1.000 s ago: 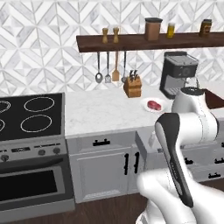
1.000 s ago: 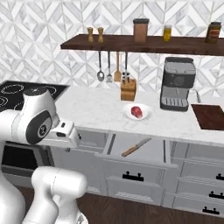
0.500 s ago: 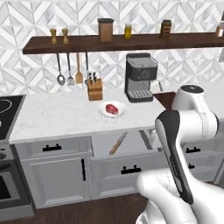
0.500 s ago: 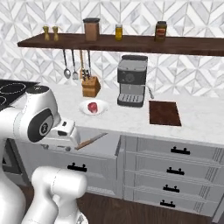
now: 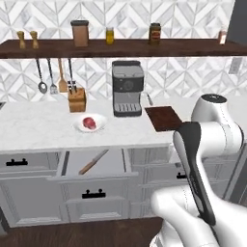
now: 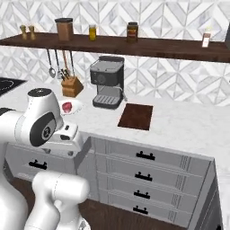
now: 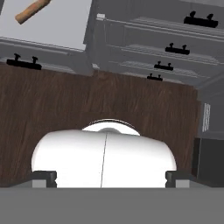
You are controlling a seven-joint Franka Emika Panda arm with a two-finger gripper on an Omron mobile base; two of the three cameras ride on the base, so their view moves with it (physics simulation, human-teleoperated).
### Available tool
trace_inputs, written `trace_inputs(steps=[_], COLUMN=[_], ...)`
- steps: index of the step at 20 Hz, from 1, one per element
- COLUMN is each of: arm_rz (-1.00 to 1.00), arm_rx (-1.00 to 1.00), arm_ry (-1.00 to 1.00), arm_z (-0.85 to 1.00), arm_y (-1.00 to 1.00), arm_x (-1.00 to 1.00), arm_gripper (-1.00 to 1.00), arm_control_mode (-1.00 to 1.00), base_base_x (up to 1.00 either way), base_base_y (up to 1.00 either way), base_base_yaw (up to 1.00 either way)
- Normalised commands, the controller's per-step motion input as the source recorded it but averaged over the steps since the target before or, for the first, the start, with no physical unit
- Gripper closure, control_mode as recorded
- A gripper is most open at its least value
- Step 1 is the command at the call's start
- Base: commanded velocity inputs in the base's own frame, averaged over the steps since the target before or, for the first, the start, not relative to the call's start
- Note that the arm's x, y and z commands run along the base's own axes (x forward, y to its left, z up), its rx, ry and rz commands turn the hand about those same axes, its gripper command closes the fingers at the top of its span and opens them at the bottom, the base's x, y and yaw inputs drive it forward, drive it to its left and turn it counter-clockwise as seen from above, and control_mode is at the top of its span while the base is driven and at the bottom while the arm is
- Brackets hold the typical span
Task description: Pick up the knife from the drawer and place it on the cutting board. Then place the meat from the plate to the cutting board.
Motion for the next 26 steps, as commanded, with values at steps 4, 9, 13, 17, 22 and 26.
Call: trace_inputs(steps=[4, 9, 13, 17, 22, 26], arm_rz=[0.0, 0.0, 0.0, 0.0, 0.0, 0.0], arm_rx=[0.0, 0.0, 0.0, 0.0, 0.0, 0.0], arm_ry=[0.0, 0.0, 0.0, 0.0, 0.0, 0.0], arm_z=[0.0, 0.0, 0.0, 0.0, 0.0, 0.0], arm_y=[0.0, 0.0, 0.0, 0.0, 0.0, 0.0], arm_x=[0.0, 0.0, 0.0, 0.0, 0.0, 0.0], arm_gripper=[-1.0, -1.0, -1.0, -1.0, -1.0, -1.0], arm_control_mode=[1.0, 1.0, 1.0, 1.0, 1.0, 1.0], base_base_x=[0.66, 0.68, 0.26, 0.37, 0.57, 0.34], base_base_y=[-0.24, -0.32, -0.73, -0.47, -0.02, 0.0], base_base_yaw=[0.38, 0.4, 0.38, 0.35, 0.27, 0.24])
